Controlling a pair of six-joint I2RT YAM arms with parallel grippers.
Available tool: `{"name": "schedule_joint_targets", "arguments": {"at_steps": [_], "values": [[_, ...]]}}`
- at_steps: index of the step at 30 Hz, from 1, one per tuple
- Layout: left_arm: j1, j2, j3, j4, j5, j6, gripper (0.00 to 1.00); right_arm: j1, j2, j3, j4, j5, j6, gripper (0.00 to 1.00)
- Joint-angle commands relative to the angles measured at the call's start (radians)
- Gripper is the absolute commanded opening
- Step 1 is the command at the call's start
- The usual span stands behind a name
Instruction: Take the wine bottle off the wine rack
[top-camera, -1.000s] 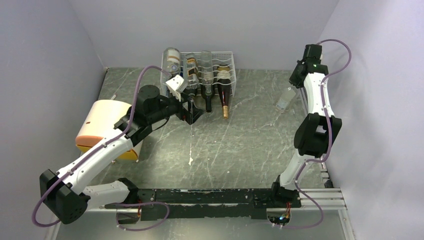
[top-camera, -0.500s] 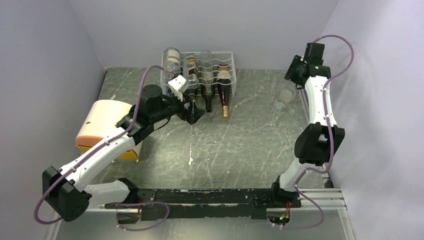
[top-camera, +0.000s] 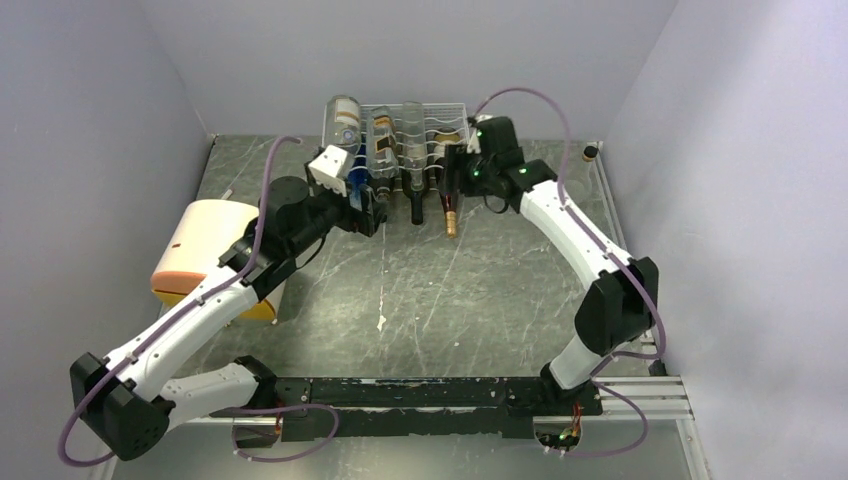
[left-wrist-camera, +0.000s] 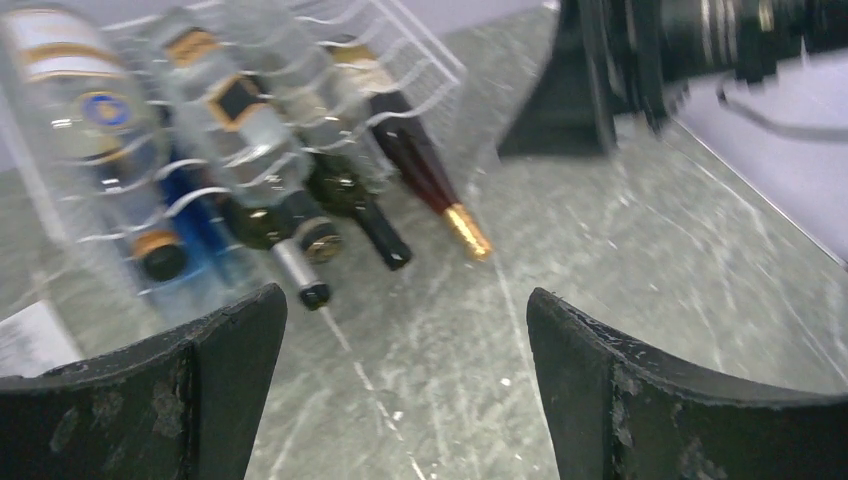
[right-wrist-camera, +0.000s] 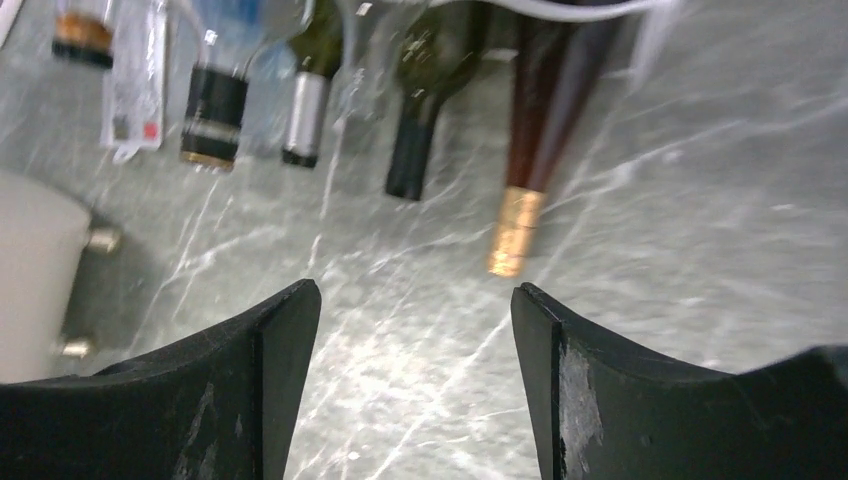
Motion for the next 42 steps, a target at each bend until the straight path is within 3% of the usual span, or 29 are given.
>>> {"name": "schedule_joint_targets", "arguments": {"at_steps": [1, 11, 29, 42], "values": [[0.027, -0.055, -0.027, 0.001, -0.268, -0.016, 0.93, 0.060, 0.039, -0.092, 0.185, -0.136, 0.118, 0.74], [0.041, -0.081, -0.058, 0.030, -0.308, -0.012, 0.93, 0.081, 0.148, -0.127, 0.429, -0.194, 0.279, 0.77], [0.051, -0.044, -0.023, 0.004, -0.224, -0.019, 0.93, 0.075, 0.429, 0.110, 0.376, -0.101, 0.270, 0.68], [0.060, -0.052, -0.020, 0.002, -0.211, -0.027, 0.93, 0.073, 0.467, 0.132, 0.384, -0.065, 0.253, 0.58]]}}
